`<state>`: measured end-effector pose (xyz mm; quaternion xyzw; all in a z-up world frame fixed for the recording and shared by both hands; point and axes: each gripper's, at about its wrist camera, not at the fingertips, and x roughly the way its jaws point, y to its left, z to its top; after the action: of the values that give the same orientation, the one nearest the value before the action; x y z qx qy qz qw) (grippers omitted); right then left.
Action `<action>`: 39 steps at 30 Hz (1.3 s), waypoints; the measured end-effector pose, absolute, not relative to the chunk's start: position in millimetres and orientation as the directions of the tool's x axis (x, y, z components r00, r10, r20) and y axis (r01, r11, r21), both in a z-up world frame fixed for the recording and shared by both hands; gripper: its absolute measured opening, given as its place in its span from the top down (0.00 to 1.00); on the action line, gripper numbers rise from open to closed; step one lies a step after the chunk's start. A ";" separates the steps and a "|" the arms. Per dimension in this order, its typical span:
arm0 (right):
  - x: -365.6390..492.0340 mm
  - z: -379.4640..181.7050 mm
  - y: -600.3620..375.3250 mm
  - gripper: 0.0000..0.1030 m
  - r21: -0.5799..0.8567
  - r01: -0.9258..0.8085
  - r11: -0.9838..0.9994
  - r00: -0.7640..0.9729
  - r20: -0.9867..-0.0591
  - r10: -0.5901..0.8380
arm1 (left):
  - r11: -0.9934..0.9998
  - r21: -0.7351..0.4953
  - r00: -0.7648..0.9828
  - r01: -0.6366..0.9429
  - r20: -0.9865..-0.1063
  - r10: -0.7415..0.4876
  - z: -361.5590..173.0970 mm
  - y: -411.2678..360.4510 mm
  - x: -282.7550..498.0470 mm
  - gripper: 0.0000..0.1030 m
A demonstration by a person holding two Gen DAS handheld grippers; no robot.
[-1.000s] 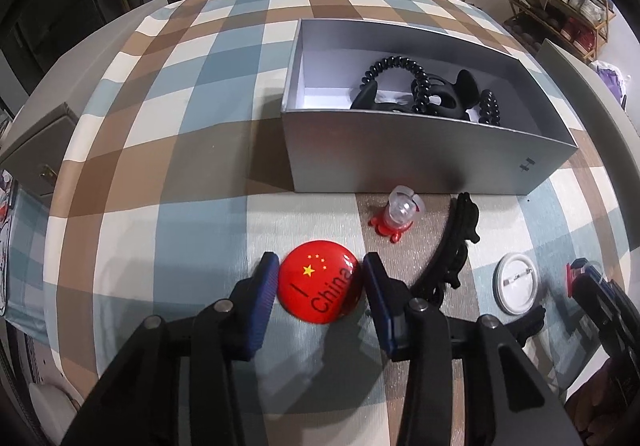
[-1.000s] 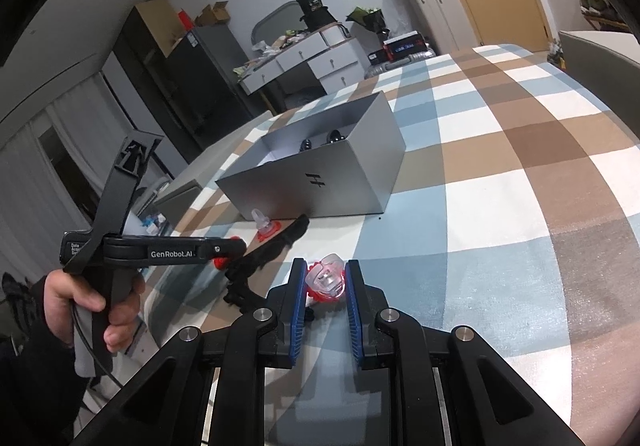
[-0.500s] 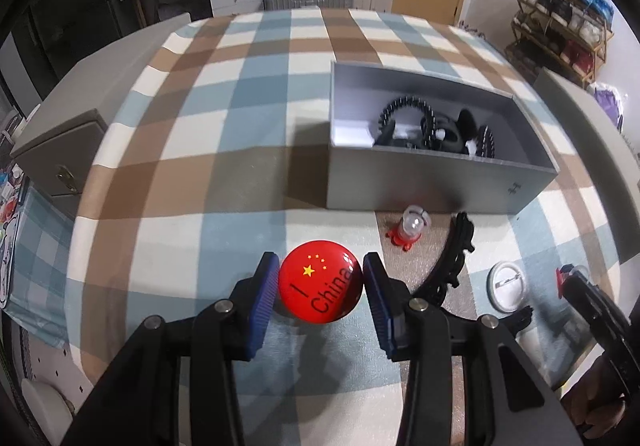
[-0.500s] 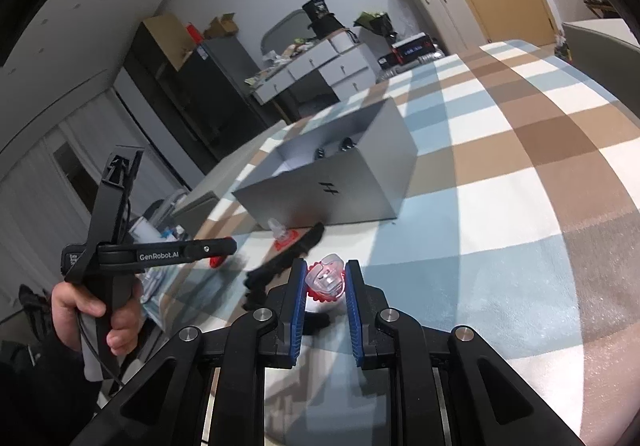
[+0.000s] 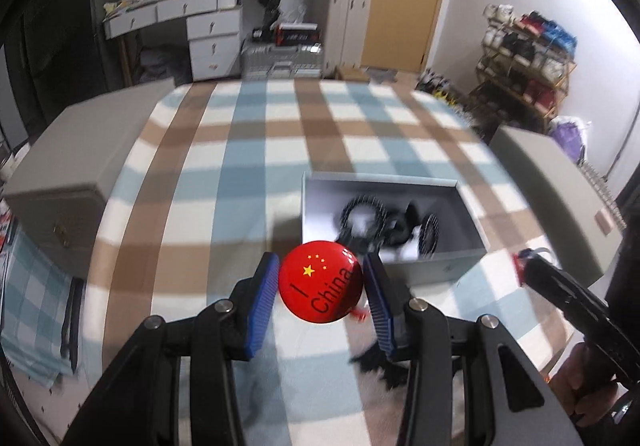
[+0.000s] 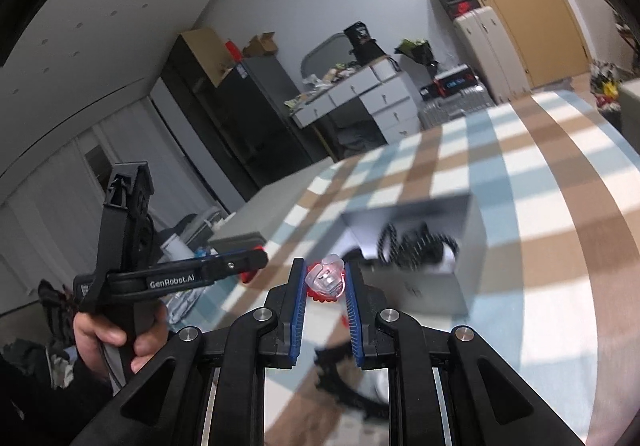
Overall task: Organize jewelry
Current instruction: 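Carry the red badge and red accessory with both grippers over the silver box, then open both grippers to drop the badge and accessory into the box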
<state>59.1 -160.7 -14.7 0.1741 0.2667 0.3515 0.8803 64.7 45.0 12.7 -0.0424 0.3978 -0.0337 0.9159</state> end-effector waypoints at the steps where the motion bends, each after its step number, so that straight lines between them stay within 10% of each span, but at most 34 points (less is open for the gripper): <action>1: 65.2 -8.9 -157.0 0.82 0.489 -0.532 0.692 0.610 -0.346 0.713 | 0.993 -0.110 0.688 0.035 -0.718 -0.104 15.6 44.8 67.4 0.64; 39: 184.4 -45.0 -109.2 0.82 0.458 -0.415 0.786 0.514 -0.595 0.618 | 0.945 -0.259 0.618 0.202 -0.715 -0.328 -34.6 34.4 143.8 0.64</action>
<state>184.4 -109.2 -45.0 0.1294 0.3912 0.3003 0.8603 143.8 34.4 -34.6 -0.0766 0.4115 -0.1476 0.8961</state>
